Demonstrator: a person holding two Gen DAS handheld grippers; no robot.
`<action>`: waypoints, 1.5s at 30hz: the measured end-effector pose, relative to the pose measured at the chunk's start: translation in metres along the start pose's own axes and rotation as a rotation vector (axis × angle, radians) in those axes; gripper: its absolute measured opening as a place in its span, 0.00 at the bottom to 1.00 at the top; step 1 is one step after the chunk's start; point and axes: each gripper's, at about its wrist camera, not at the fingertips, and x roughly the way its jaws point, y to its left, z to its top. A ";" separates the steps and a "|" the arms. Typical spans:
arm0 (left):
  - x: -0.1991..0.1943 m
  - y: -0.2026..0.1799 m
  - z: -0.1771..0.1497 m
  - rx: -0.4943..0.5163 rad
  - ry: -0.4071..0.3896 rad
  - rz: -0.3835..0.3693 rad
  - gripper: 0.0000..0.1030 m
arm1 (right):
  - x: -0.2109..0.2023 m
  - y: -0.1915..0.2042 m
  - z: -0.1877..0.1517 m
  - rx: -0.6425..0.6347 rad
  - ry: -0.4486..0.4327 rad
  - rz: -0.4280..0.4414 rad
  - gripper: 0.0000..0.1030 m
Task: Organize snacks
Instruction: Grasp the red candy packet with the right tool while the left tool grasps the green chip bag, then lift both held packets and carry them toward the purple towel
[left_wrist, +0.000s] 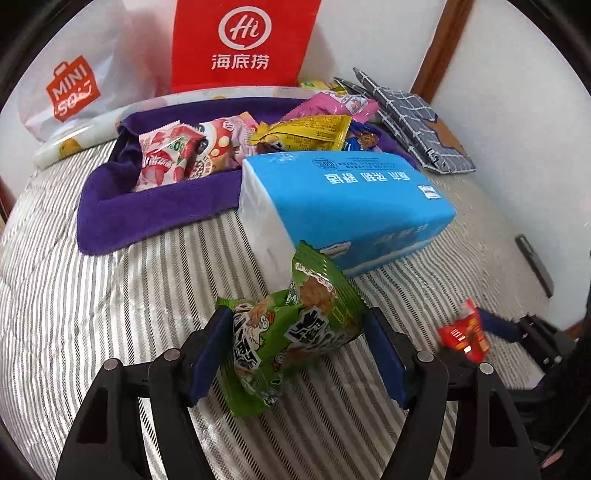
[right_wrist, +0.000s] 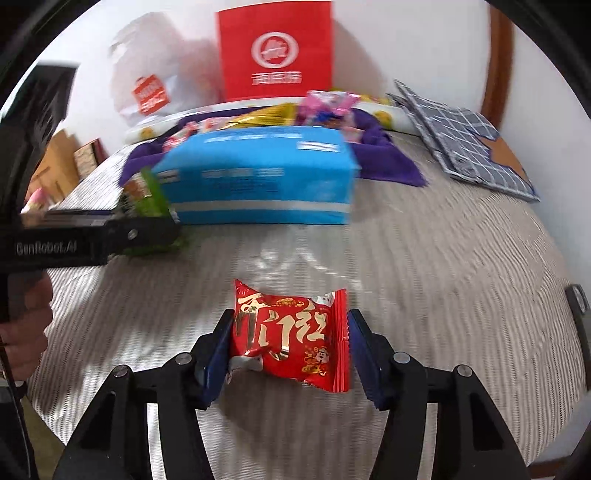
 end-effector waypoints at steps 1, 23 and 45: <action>0.001 -0.002 0.000 0.008 -0.003 0.012 0.70 | 0.000 -0.005 0.000 0.007 0.000 -0.004 0.55; -0.004 0.013 -0.010 -0.079 -0.091 0.044 0.61 | 0.022 -0.029 0.033 -0.040 -0.037 -0.028 0.51; -0.003 0.018 -0.010 -0.135 -0.095 0.012 0.62 | 0.025 -0.031 0.032 -0.030 -0.019 -0.032 0.56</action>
